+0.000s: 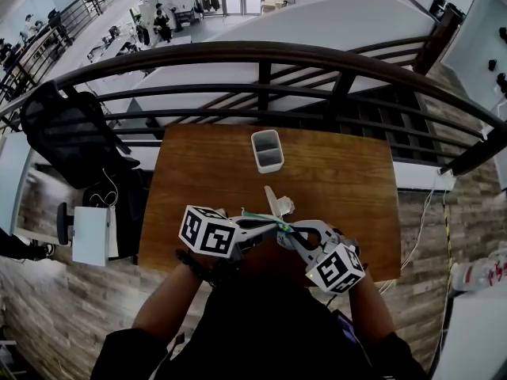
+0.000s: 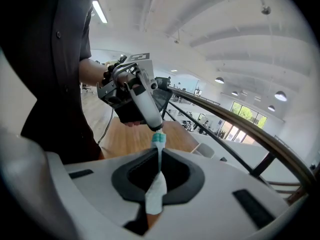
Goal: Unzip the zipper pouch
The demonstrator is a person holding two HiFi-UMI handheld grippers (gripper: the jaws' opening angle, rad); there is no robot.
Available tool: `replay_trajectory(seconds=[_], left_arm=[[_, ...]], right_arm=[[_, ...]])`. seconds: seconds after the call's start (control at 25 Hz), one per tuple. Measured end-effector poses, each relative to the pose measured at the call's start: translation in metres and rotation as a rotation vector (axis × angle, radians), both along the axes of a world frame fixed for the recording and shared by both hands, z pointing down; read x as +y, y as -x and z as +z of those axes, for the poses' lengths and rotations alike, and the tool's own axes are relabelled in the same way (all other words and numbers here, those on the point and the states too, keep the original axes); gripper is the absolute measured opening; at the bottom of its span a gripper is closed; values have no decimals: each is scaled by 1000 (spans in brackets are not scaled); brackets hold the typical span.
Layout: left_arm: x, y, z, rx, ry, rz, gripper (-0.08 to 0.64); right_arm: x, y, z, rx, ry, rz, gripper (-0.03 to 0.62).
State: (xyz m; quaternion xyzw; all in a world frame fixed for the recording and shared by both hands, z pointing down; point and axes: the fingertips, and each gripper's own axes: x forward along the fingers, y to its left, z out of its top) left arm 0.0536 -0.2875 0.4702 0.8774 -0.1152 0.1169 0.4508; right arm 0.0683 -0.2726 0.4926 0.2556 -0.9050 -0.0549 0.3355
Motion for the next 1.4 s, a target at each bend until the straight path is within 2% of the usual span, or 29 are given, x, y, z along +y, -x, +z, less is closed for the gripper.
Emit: replay_trajectory(seconds=[0.24,0.36,0.48,0.6,0.68,0.76,0.8,1.0,1.24,1.4], left_arm=[[-6,3,0,-16,-15,-15,16],[-6,5,3,-28,-18,-19,17],[-7,6,8,-67,-35,-28,17],[-15,16,19,-162,-96,-51,15],[-17,22,15,-139,-98,-53,14],[-19,24,5,-89,-73,-68,14],[-19,25,3,-89,-78,-72,15],[-20,25,14,-197,-172,-75,15],[-33,36,17,-270,-212,-134,15],[-32,40,17,-276,-232,-135,15]], right_arm=[[3,3,-7,-125,54,-5,1],[5,5,-8,-132,52,-12,0],[7,6,-8,-120,45,-15,0],[8,2,-18,-193,53,3,0],[7,-4,-24,-225,56,18,0],[5,-9,-28,-233,58,26,0],[5,-10,-28,-230,57,27,0],[3,-7,-22,-194,37,29,0],[2,-11,-28,-226,26,40,0],[0,-11,-26,-227,21,51,0]])
